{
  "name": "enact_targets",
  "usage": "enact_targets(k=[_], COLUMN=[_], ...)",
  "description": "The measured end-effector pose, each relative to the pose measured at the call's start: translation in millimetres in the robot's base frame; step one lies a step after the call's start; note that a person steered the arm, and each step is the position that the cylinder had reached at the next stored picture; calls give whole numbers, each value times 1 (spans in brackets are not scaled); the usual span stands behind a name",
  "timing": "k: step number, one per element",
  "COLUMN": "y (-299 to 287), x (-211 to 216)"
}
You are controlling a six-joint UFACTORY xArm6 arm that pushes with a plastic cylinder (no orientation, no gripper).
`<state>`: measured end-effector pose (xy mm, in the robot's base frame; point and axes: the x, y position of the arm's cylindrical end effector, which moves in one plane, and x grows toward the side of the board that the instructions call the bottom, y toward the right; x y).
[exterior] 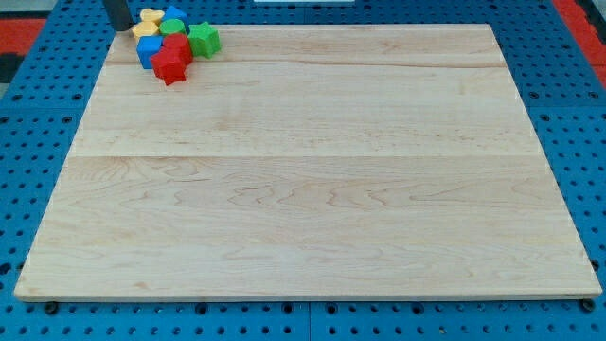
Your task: Separate the group of blocks
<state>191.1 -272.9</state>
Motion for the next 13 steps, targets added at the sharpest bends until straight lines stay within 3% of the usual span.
enact_targets(k=[3, 4, 5, 6, 7, 9, 13], y=[64, 127, 86, 81, 109, 110, 30], x=[9, 58, 60, 35, 35, 32, 4])
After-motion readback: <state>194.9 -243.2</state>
